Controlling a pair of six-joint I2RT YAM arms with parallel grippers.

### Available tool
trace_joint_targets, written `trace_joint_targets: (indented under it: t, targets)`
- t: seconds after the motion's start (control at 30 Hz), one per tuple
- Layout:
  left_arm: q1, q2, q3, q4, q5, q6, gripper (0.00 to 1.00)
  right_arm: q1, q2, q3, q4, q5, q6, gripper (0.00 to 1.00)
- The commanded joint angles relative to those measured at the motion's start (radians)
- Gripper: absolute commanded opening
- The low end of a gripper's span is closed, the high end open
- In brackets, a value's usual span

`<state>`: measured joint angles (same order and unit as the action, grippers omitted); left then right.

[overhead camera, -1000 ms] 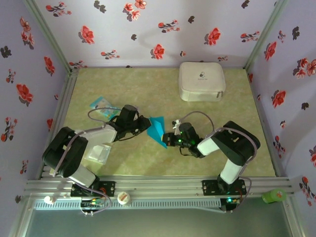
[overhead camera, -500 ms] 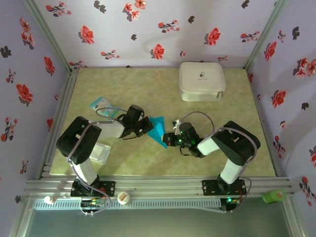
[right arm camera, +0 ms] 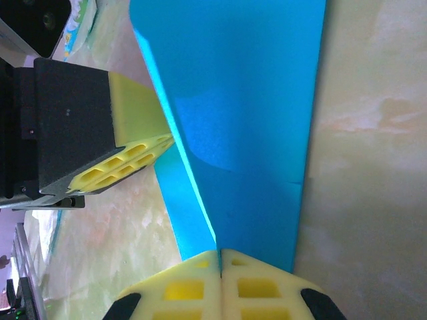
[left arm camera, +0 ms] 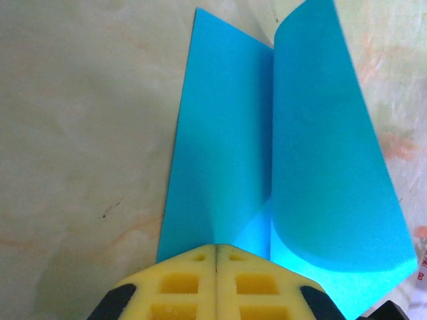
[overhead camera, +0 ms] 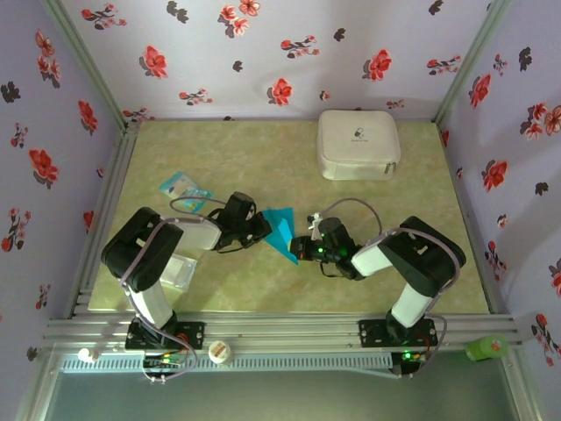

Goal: Fold a paper plane with a square sheet of paper (pick it up from the middle)
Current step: Fourth fold the wing at the center of the table.

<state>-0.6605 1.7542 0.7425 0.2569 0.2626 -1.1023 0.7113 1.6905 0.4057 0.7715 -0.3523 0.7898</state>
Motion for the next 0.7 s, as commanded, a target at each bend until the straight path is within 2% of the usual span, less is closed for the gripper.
trace_joint_targets:
  t: [0.0,0.67]
  targets:
    - [-0.02,-0.016,-0.039,-0.027,-0.048,-0.032,0.0,-0.007,-0.018,-0.012,-0.039,0.004,0.006,0.0]
    - [-0.062,-0.054,-0.06,-0.019,-0.107,-0.07,0.0,-0.006,-0.024,-0.001,-0.08,0.002,0.014,0.0]
